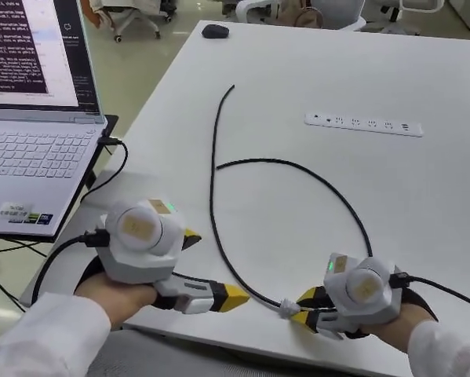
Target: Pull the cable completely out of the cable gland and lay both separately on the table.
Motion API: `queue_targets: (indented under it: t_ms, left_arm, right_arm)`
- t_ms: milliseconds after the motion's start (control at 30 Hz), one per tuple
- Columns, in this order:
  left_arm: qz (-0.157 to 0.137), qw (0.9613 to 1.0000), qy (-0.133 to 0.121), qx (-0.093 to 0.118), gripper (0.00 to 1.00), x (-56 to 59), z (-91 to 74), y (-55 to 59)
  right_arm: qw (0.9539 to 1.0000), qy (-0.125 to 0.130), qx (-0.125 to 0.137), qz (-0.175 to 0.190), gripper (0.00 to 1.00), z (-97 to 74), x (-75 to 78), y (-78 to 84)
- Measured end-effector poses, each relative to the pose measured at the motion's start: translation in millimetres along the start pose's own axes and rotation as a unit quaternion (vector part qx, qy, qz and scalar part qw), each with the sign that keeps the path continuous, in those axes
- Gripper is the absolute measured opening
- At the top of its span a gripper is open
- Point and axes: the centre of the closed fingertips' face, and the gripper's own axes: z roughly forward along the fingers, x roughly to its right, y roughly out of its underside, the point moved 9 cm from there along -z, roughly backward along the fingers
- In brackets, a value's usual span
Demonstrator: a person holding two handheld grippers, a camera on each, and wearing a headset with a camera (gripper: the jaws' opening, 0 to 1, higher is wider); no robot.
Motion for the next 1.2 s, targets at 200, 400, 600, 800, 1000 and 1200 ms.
queue_targets:
  t_ms: [200,400,600,800,1000,1200]
  left_arm:
    - [0.011,0.9999,0.004,0.012,0.73,1.9,-1.1,-3.0]
    - [0.008,0.9998,0.006,0.019,0.70,2.0,-2.7,-5.3]
    - [0.030,0.9993,0.004,0.022,0.62,3.0,-4.0,-7.4]
    - [0.045,0.9949,0.018,0.089,0.54,6.0,-12.2,-29.8]
    - [0.089,0.9786,0.091,0.161,0.52,21.1,-17.7,-80.3]
    - [0.123,0.9619,0.164,0.181,0.48,32.0,-16.2,-98.9]
  right_arm:
    - [0.9998,-0.001,0.022,0.000,0.13,-14.8,1.3,-9.0]
    - [0.9987,-0.002,0.050,-0.010,0.12,-35.2,1.6,-24.7]
    - [0.9955,0.014,0.090,-0.027,0.11,-63.6,3.2,-46.4]
    - [0.9904,0.029,0.125,-0.051,0.11,-95.0,6.0,-65.7]
    - [0.9805,0.042,0.176,-0.076,0.11,-123.9,3.2,-82.4]
    - [0.9688,0.037,0.222,-0.104,0.11,-145.9,-9.3,-90.7]
